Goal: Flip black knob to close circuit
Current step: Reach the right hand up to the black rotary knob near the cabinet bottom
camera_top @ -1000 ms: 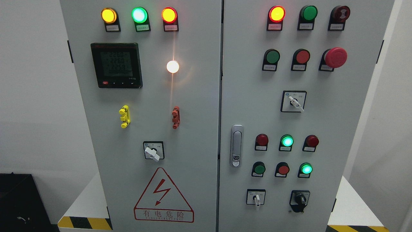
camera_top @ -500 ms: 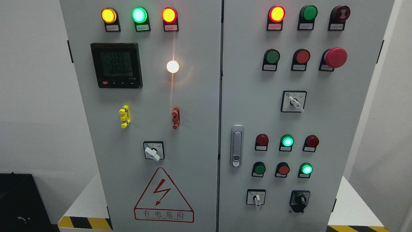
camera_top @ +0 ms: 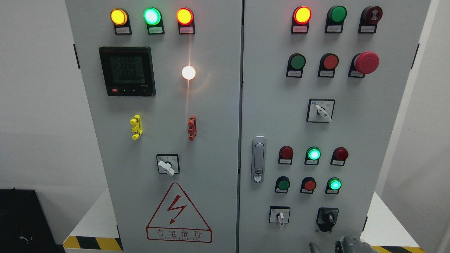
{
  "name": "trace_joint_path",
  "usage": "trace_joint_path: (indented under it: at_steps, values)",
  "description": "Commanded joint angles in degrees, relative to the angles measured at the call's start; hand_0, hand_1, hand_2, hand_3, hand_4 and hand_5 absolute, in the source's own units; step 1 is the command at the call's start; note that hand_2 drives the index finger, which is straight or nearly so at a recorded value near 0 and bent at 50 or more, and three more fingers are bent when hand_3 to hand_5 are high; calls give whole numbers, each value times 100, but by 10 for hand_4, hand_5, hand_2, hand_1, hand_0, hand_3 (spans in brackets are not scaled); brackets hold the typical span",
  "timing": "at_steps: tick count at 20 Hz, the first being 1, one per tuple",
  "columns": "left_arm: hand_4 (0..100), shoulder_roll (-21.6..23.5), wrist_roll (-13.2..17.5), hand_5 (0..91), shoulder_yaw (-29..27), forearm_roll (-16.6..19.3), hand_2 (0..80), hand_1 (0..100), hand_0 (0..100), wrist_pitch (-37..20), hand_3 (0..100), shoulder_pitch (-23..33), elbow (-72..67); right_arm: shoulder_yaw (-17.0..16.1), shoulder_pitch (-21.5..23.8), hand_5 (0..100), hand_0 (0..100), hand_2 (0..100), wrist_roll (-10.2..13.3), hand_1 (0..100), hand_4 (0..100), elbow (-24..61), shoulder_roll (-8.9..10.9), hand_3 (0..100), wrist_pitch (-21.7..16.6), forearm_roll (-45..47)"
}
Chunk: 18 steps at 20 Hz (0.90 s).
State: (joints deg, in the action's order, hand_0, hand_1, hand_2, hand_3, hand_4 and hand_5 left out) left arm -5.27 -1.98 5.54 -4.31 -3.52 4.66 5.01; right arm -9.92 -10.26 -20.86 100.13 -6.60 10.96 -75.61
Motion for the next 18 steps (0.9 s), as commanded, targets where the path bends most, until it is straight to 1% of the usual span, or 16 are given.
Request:
trace_joint_path:
  at_steps: [1, 11, 13, 18]
  values:
    - [0, 0, -4, 0, 0, 0, 0, 556, 120, 0, 0, 0, 0, -142, -231, 883, 0, 897, -101, 0, 881, -204, -8, 1000, -15, -103]
    - [0, 0, -4, 0, 0, 0, 0, 556, 120, 0, 0, 0, 0, -256, -362, 880, 0, 894, -190, 0, 880, -169, 1, 1000, -50, -165]
    - [0, 0, -4, 0, 0, 0, 0, 556, 120, 0, 0, 0, 0, -291, -380, 880, 0, 894, -260, 0, 880, -160, 1, 1000, -50, -165]
    - [0, 0, -4, 0, 0, 0, 0, 556, 120, 0, 0, 0, 0, -344, -485, 879, 0, 894, -295, 0, 880, -151, 9, 1000, -50, -165]
